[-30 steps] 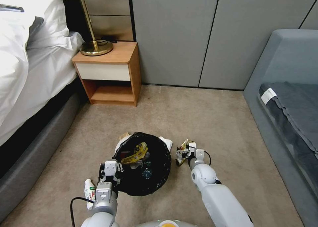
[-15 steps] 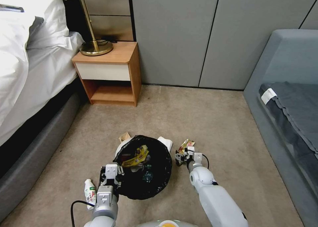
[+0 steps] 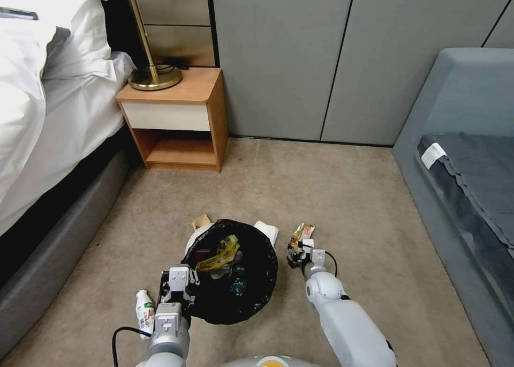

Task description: Pick up the trash bin, then pick up the garbage from the floor and place it into the trash bin.

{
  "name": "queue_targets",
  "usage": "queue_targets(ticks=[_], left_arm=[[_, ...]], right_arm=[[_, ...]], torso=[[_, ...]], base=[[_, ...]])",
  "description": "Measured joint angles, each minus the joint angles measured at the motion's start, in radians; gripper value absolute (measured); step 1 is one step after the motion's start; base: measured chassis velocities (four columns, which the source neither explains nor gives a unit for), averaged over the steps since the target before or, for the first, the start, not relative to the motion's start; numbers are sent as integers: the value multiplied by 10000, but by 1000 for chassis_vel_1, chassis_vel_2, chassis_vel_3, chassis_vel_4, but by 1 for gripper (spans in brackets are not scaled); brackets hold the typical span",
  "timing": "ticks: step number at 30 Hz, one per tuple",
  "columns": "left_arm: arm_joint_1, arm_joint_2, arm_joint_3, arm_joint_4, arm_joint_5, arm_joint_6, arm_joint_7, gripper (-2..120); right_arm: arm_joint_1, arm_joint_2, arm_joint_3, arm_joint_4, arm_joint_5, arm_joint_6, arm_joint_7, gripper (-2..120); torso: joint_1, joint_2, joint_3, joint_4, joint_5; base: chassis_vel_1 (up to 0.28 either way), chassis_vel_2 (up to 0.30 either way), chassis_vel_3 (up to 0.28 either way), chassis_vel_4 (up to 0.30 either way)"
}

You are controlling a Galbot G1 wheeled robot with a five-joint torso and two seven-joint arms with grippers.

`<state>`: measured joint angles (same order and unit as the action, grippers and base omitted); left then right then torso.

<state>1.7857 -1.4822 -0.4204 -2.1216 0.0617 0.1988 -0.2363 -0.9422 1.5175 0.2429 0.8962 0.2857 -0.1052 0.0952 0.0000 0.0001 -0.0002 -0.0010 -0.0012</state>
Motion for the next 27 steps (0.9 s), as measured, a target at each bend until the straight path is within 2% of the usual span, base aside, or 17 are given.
queue_targets(ticks=[2, 5, 6, 9, 10, 12, 14, 22, 27], left_arm=[[0, 17, -12, 0, -6, -2, 0, 1], [2, 35, -19, 0, -18, -5, -2, 1], [2, 35, -19, 0, -18, -5, -2, 1], [18, 43, -12, 0, -15, -13, -4, 1], [18, 43, -12, 0, -15, -13, -4, 1], [31, 59, 9, 0, -6, -15, -5, 1], [29, 66, 14, 0, -2, -15, -5, 1], [-23, 64, 76, 0, 70, -15, -4, 1], [-52, 52, 125, 7, 137, -13, -4, 1]], right_arm=[[-9, -2, 8, -19, -6, 33, -28, 46], [-41, 12, 32, -63, -39, 114, -108, 33], [-41, 12, 32, -63, -39, 114, -108, 33], [-83, 44, 67, -133, -96, 226, -176, 18], [-83, 44, 67, -133, -96, 226, -176, 18], [-156, 45, 80, -138, -148, 300, -246, 6], [-181, 36, 83, -137, -177, 324, -271, 2], [-285, -82, 81, -20, -202, 383, -327, 0], [-498, -299, 27, 495, -163, 585, -278, 0]], torso=[[0, 0, 0, 0, 1], [0, 0, 0, 7, 6], [0, 0, 0, 7, 6], [0, 0, 0, 10, 10], [0, 0, 0, 10, 10], [0, 0, 0, 12, 13], [0, 0, 0, 15, 15], [0, 0, 1, 17, 20], [1, -2, 5, 12, 24]], base=[[0, 0, 0, 0], [0, 0, 0, 0], [0, 0, 0, 0], [0, 0, 0, 0], [0, 0, 0, 0], [0, 0, 0, 0], [0, 0, 0, 0], [0, 0, 0, 0], [0, 0, 0, 0]])
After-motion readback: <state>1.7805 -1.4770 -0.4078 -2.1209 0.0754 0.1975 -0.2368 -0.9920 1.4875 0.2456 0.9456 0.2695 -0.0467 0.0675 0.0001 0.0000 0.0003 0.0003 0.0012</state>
